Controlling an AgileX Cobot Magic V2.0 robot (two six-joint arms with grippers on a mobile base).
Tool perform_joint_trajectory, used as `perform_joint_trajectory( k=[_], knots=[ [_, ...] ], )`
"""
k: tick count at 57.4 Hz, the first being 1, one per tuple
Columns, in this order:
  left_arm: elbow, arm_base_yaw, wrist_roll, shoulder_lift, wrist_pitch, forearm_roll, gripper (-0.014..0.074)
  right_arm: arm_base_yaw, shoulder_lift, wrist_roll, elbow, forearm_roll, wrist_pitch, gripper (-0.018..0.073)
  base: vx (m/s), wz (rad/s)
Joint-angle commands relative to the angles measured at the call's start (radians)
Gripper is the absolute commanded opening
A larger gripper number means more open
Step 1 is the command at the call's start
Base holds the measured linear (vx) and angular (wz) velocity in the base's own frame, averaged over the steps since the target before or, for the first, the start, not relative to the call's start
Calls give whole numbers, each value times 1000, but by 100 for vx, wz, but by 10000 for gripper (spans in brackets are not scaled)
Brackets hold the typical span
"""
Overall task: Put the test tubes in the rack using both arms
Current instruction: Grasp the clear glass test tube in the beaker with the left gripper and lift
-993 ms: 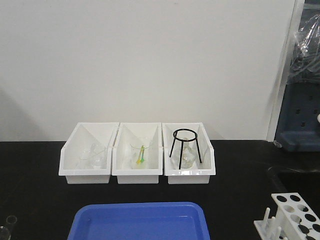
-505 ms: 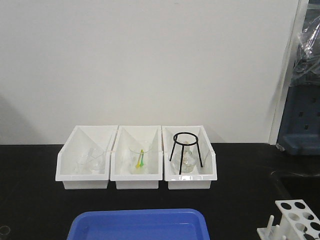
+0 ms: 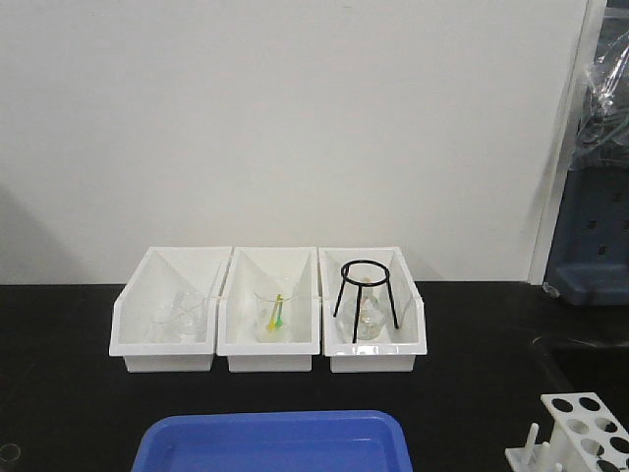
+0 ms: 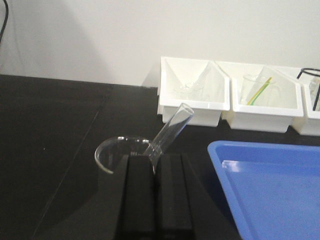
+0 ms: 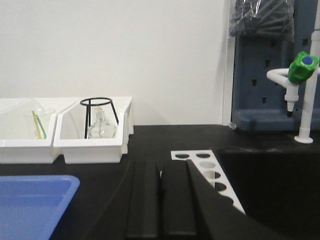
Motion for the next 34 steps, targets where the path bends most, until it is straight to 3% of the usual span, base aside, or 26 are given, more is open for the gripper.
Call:
perform_joint_trajectory(
  k=[1, 12, 16, 28, 34],
  knots=[
    [-33, -3, -3, -12, -127, -6, -4, 1, -6, -2, 11, -7, -139, -8, 0, 0],
    [-88, -3, 2, -12, -368, -2, -4, 1, 19, 7, -106, -1, -97, -8, 0, 0],
    [-147, -3, 28, -6, -344, 20, -4, 1, 62, 1, -178, -20, -56, -8, 0, 0],
    [-358, -3, 50, 140, -124, 77, 21, 1, 249, -6, -386, -87, 14, -6, 0, 0],
    [-401, -3, 85, 237, -131, 77, 47, 1, 345, -5, -425, -92, 14, -2, 0, 0]
  ],
)
